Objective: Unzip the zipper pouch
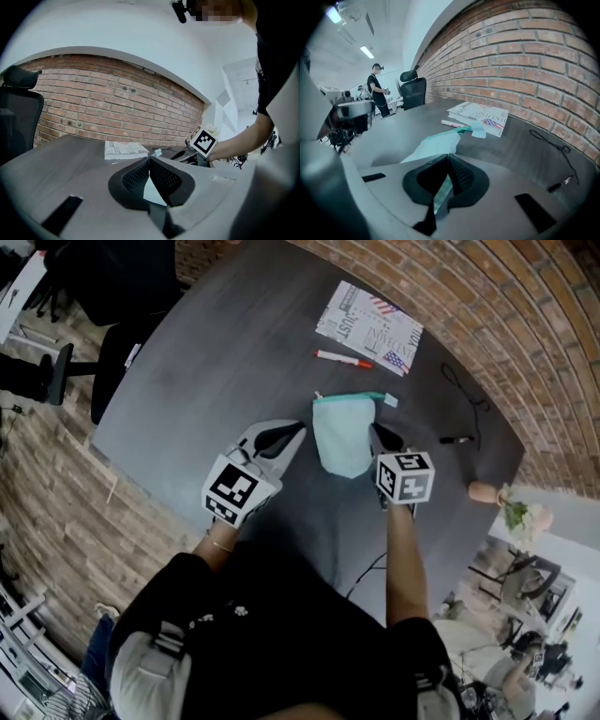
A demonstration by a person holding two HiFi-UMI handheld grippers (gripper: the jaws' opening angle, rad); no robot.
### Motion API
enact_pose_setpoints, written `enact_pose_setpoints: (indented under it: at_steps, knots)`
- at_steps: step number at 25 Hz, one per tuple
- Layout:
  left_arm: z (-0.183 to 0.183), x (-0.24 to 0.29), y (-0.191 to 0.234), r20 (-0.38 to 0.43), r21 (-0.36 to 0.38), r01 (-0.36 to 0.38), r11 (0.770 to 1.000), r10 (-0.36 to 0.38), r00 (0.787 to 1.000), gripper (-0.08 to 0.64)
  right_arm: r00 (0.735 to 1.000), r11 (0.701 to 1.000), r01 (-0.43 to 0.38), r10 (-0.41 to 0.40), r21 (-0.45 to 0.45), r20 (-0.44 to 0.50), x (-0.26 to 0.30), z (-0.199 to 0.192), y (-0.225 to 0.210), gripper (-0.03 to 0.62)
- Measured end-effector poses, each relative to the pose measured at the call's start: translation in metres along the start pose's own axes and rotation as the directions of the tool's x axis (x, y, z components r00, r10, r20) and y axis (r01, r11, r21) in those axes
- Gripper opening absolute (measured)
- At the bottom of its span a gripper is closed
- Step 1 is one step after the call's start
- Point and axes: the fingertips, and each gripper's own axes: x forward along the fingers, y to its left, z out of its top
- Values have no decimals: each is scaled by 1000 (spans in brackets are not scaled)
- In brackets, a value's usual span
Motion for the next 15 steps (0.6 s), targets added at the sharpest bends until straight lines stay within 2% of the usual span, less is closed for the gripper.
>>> enact_pose_setpoints:
  at_steps: [9, 15]
  knots:
    - [4, -14, -16, 5, -3, 25, 1000, -25, 1000, 5, 994, 994, 27, -15, -106, 106, -52, 33, 30, 3]
    - [5, -25, -28, 17, -25, 41, 999, -40, 999, 5, 986, 990, 26, -2, -138, 168, -90, 43, 47, 3]
